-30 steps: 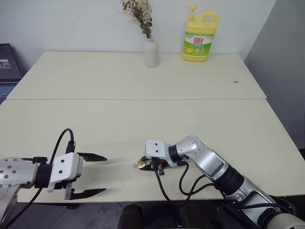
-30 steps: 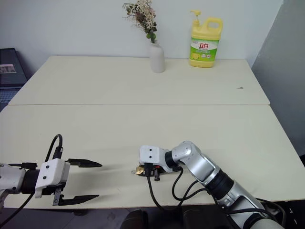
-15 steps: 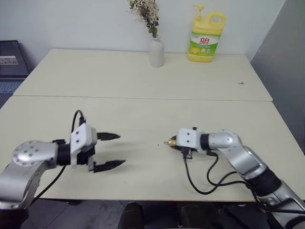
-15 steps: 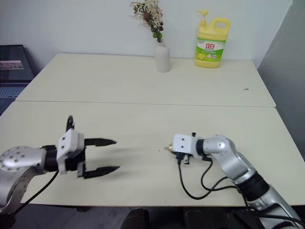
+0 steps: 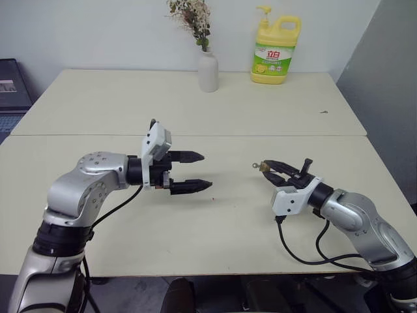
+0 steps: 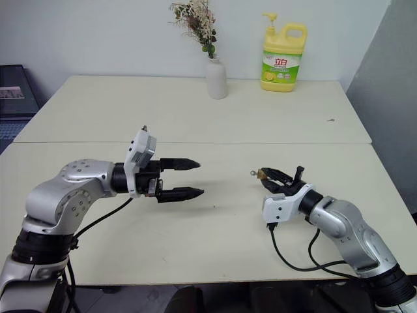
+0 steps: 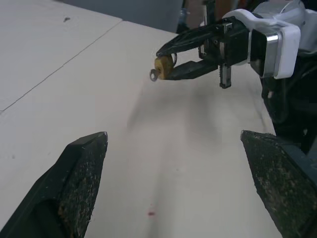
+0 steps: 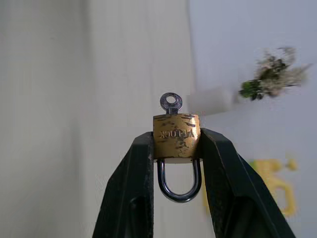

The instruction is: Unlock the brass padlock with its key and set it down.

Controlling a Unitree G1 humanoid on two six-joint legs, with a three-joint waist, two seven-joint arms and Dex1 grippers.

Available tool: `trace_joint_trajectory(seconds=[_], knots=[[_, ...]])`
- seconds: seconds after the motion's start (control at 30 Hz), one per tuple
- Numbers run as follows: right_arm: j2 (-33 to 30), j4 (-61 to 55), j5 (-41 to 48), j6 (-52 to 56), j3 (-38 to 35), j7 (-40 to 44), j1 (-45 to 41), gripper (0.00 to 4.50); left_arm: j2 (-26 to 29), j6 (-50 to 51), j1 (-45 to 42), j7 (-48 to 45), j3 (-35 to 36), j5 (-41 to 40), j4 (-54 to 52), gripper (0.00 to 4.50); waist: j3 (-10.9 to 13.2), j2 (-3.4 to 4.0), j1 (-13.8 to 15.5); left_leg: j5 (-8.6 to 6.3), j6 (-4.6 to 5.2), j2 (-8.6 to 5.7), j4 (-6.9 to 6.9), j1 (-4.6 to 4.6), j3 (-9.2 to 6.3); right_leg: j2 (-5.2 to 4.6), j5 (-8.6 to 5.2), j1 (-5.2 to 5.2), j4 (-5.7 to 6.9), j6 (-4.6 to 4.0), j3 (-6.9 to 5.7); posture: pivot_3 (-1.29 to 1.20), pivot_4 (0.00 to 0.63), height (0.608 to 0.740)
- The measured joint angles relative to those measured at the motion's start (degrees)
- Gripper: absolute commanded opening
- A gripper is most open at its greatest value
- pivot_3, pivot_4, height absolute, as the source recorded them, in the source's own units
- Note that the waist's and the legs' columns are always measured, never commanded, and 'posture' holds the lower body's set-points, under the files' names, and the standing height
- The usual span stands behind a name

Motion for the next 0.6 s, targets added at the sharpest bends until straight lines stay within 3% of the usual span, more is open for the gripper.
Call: trace_joint_trajectory(seconds=[0.27, 0.6], knots=[[-0.1, 0.3, -2.9, -10.6, -2.4, -6.4, -1.9, 0.94, -3.9, -0.2, -5.0, -2.3, -4.5, 0.9, 2.3, 4.5, 0.0, 0.0, 0.1, 0.0, 0.0, -0.01, 0.01, 0.05, -0.05, 0.0, 0.0, 0.11, 0.01, -0.01, -0.04, 0.0, 0.15, 0.74], [1.1, 1.0, -2.8, -18.1, -2.0, -6.4, -1.8, 0.94, -4.8, 0.5, -8.1, -3.8, -4.8, 1.0, 4.7, 4.5, 0.0, 0.0, 0.1, 0.01, 0.0, -0.01, 0.03, 0.06, -0.08, -0.01, 0.02, 0.15, 0.01, -0.05, -0.06, 0.0, 0.15, 0.74]])
